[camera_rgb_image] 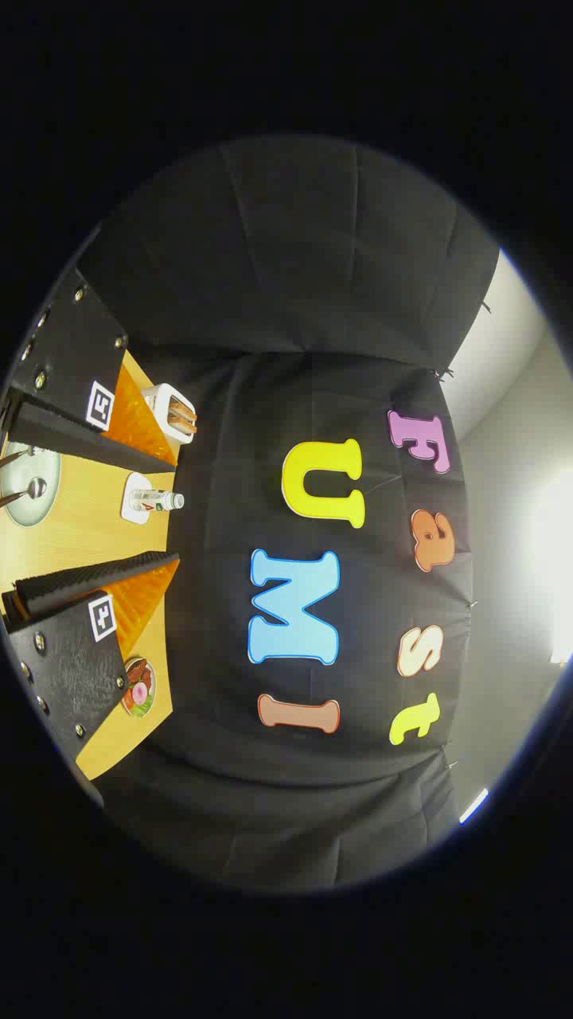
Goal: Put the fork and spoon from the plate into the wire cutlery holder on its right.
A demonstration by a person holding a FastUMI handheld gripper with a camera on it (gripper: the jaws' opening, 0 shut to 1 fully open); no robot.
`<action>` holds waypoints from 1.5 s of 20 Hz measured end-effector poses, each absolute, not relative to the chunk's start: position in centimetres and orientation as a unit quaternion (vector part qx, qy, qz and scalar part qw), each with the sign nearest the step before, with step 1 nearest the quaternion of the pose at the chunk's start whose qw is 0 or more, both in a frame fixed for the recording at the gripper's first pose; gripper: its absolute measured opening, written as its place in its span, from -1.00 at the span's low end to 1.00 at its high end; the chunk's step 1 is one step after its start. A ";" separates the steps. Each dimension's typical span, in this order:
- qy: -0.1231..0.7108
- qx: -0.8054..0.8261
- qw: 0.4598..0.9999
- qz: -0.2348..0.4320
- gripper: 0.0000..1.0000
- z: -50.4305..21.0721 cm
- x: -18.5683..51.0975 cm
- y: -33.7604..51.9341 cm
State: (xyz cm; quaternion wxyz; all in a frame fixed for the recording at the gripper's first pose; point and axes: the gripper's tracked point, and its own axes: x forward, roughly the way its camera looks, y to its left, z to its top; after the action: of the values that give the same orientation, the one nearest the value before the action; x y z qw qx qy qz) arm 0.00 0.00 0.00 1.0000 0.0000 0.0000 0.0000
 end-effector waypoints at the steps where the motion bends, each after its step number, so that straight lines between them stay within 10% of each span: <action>1: -0.001 -0.001 1.000 0.001 0.21 0.0 0.0 0.0; 16: 0.017 0.006 1.000 0.007 0.21 -1.4 1.3 0.0; 30: 0.241 0.039 0.970 0.004 0.22 -21.0 3.9 0.7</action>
State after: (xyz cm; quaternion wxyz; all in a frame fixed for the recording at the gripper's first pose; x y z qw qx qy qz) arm 3.93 0.67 -20.96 0.9696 0.0393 0.2415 0.0042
